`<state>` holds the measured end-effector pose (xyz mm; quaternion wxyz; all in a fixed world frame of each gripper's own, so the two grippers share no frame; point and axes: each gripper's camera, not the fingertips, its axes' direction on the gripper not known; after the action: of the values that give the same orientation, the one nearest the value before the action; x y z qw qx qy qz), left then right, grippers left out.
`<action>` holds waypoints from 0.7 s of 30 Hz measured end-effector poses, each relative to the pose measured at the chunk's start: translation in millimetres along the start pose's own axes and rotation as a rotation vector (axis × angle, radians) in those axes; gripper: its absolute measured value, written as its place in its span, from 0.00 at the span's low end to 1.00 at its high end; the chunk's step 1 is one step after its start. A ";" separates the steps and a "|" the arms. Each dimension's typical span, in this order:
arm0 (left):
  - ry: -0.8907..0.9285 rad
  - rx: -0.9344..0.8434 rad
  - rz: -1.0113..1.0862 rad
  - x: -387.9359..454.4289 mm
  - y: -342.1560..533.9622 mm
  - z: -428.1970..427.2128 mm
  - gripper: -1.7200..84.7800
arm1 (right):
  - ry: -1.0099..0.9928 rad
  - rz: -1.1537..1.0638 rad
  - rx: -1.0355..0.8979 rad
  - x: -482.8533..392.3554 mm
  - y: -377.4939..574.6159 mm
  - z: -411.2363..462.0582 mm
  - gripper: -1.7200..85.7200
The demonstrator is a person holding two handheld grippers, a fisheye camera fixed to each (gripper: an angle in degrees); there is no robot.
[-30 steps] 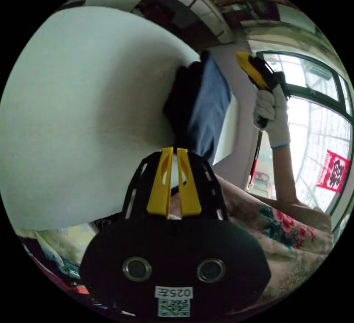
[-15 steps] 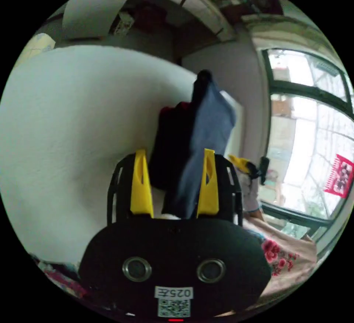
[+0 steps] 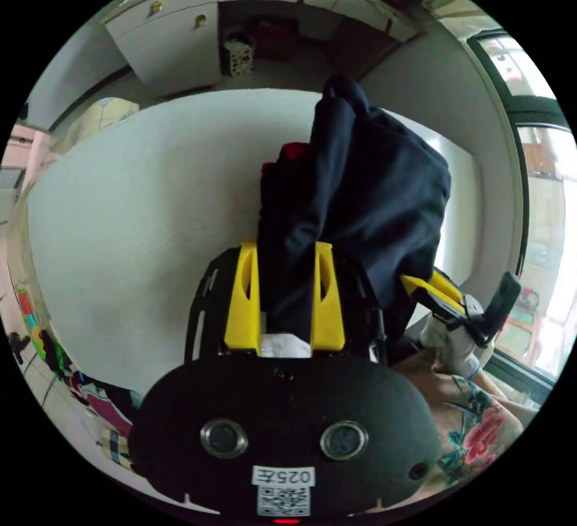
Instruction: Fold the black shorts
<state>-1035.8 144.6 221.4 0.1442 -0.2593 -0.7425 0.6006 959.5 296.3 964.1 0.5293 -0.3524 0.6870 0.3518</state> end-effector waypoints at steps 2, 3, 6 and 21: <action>0.018 0.015 -0.002 3.5 7.6 -3.5 0.13 | -0.142 0.028 -0.066 16.1 -6.6 -11.8 0.18; 0.019 0.014 0.002 5.1 8.8 -4.5 0.13 | -0.183 0.043 -0.083 21.8 -8.1 -14.9 0.18; 0.033 -0.010 -0.004 10.7 11.4 -10.4 0.13 | -0.362 0.126 -0.107 51.3 -8.5 -33.5 0.20; -0.023 -0.032 0.038 45.1 26.7 -65.1 0.15 | -0.264 0.033 -0.063 -35.5 -12.7 -53.2 0.12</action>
<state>-1033.1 226.9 206.6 0.1201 -0.2685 -0.7486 0.5942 951.7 248.4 1007.5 0.5978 -0.3080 0.6059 0.4251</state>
